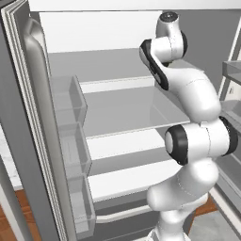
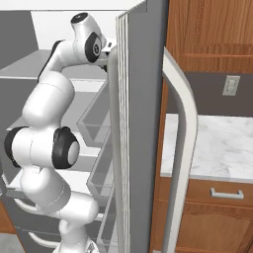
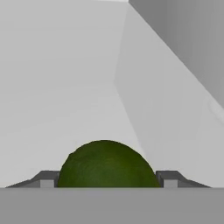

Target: Gather the lime and eggplant from the fridge and place them on a tray on the dining counter. Then gather the steak and fish from the fridge and place them on the other tray.

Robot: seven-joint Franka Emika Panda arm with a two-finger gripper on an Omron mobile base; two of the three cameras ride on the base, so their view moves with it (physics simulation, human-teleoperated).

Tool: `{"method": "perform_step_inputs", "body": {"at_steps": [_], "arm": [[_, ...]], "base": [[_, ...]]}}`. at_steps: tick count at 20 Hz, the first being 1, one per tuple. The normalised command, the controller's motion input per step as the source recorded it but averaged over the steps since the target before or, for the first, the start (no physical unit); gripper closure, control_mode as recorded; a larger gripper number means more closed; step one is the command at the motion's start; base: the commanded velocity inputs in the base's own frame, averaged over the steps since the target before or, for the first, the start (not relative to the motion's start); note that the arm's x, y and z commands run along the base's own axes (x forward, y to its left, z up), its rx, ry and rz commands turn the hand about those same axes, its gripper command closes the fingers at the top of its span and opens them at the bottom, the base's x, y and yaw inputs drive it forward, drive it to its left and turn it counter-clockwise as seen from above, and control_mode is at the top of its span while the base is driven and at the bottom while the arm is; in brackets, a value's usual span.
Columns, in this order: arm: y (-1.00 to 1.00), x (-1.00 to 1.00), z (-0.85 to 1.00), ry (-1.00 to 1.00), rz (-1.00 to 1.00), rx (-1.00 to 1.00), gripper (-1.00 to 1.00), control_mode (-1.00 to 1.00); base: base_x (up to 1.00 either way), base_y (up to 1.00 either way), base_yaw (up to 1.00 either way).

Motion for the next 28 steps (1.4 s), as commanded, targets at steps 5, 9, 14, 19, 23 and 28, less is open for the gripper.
{"method": "perform_step_inputs", "body": {"at_steps": [5,9,14,19,23,28], "arm": [[0.09,-0.69,0.01,-0.12,-0.02,0.00,1.00,-1.00],[0.09,-0.73,0.00,-0.07,-0.03,-0.01,1.00,-1.00],[0.06,-0.80,0.15,-0.04,-0.04,0.00,1.00,-1.00],[0.04,-0.83,0.31,0.01,-0.03,0.04,1.00,-1.00],[0.11,-0.88,0.08,0.08,0.00,0.06,1.00,-1.00],[0.26,-0.87,-0.04,0.06,0.00,0.02,1.00,-1.00]], "base": [[0.00,0.00,0.00],[0.00,0.00,0.00],[0.00,0.00,0.00],[0.00,0.00,0.00],[0.00,0.00,0.00],[0.00,0.00,0.00]]}}
